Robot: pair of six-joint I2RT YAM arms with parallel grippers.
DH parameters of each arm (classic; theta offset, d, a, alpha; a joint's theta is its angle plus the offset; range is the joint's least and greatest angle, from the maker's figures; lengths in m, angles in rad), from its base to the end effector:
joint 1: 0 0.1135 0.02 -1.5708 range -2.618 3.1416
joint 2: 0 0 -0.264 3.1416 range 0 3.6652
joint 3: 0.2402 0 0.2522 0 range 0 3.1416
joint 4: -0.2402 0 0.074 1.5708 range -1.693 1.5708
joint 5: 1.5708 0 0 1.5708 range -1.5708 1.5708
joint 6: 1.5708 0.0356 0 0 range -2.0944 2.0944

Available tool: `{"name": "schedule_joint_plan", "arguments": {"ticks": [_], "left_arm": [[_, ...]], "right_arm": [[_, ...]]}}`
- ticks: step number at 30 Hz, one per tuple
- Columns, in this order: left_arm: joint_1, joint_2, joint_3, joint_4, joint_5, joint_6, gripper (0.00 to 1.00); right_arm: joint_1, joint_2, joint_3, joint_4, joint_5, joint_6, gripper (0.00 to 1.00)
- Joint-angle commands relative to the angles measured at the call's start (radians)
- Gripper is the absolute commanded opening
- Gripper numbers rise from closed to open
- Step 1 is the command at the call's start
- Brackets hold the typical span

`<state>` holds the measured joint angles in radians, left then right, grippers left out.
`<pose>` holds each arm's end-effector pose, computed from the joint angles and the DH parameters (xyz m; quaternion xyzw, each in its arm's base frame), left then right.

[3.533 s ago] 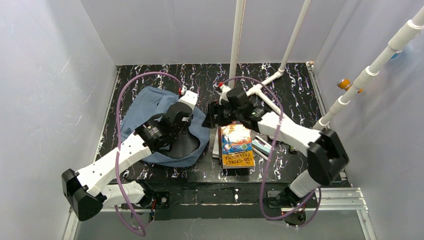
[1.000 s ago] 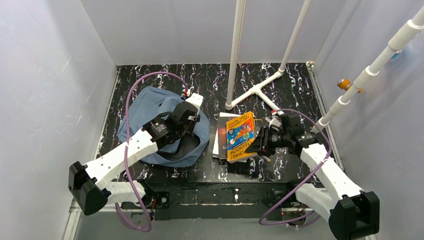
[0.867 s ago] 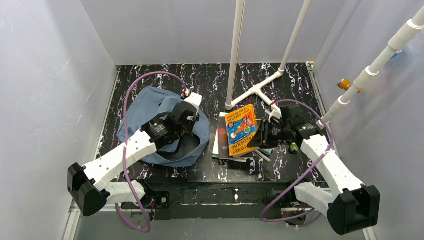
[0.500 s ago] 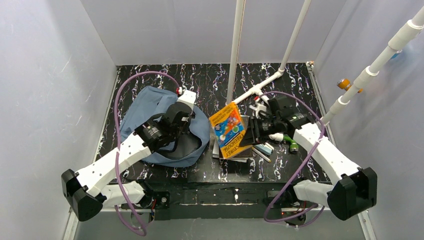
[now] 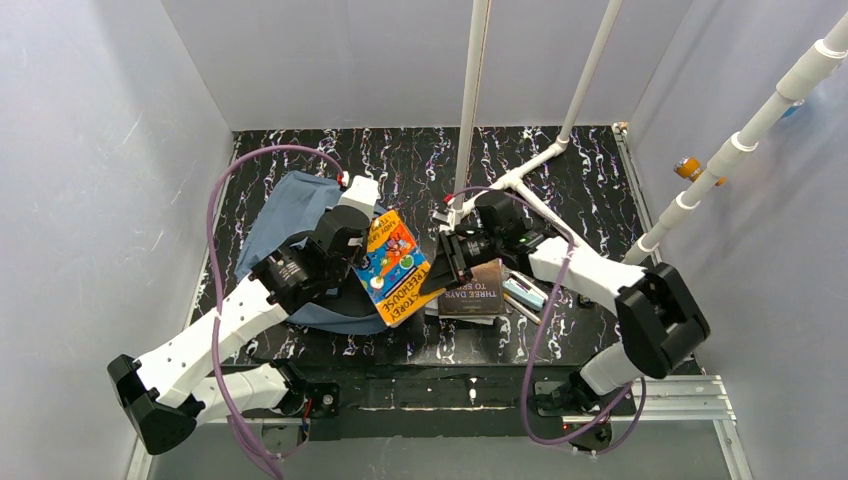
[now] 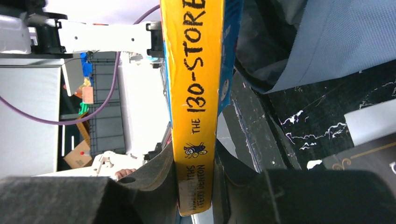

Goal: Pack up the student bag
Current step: Place the book in the student bag.

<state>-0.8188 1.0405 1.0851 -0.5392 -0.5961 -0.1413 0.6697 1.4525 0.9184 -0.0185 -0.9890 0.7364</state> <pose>0.1646 -0.1467 0.3630 0.1308 0.8242 -0.0026 0.5510 0.2245 0.2157 0.2535 -0.2055 0.7759 0.5935 0.0593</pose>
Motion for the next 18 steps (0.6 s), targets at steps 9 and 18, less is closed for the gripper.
{"name": "schedule_joint_plan", "arguments": {"ticks": [9, 18], "left_arm": [[-0.003, -0.066, 0.027, 0.045, -0.063, 0.023, 0.00], [-0.004, -0.056, 0.025, 0.041, -0.017, 0.030, 0.00]], "right_arm": [[0.052, 0.144, -0.042, 0.229, -0.041, 0.062, 0.01], [0.116, 0.220, 0.040, 0.255, -0.074, 0.070, 0.01]]}}
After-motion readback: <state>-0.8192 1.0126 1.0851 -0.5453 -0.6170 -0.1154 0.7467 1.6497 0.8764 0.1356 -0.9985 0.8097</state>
